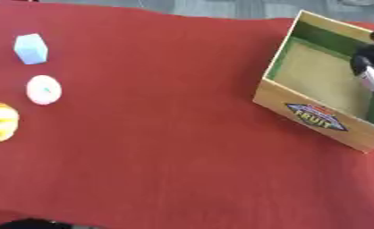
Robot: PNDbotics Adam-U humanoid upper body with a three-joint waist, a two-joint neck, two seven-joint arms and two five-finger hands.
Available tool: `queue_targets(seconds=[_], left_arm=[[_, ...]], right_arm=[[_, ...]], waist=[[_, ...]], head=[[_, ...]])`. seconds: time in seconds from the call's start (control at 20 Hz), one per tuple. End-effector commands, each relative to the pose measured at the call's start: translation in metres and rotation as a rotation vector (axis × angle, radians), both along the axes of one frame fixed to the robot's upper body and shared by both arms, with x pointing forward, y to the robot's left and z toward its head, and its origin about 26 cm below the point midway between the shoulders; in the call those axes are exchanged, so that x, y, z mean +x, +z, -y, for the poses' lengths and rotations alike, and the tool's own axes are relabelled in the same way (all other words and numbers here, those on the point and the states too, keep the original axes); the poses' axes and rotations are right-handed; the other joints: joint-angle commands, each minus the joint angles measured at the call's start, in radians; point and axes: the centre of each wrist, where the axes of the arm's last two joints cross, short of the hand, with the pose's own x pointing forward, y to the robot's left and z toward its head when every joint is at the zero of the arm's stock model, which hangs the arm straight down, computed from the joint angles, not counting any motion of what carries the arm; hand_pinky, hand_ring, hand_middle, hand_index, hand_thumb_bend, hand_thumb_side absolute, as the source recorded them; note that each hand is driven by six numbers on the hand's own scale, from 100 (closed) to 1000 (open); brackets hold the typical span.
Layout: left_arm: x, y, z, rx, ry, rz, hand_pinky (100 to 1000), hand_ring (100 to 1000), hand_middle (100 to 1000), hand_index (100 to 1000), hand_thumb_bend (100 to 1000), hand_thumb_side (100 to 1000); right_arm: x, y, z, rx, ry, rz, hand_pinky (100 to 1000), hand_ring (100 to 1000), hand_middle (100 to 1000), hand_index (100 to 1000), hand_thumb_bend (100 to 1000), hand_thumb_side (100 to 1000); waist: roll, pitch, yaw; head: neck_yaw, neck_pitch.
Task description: Pick up the objects with one hand, pass them to the other hand, and then place them into the box on the other side of the table.
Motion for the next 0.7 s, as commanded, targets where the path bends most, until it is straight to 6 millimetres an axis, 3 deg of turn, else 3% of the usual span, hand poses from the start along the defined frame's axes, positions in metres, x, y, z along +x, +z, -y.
queue_targets(seconds=[0.05,0.3,0.7], left_arm=[[0.009,0.003,-0.008,0.051,0.061,-0.108,895,837,787,818,760,100],[0.027,0.0,-0.003,0.062,0.072,-0.147,893,831,783,813,754,100],[0.038,0.0,0.004,0.052,0.06,-0.126,891,827,780,810,778,100]], right_arm=[[-0.001,0.013,0.005,-0.034,-0.005,0.027,874,864,748,893,348,234],[0.0,0.013,0.003,-0.036,0.002,0.028,873,864,748,893,349,236],[0.001,0.015,0.001,-0.046,0.009,0.034,874,865,748,893,349,240]], waist=[[0.006,-0.036,-0.001],[0.004,-0.03,-0.006],[0.004,-0.017,-0.019]], head=[[0.009,-0.001],[0.015,-0.011],[0.029,-0.046]])
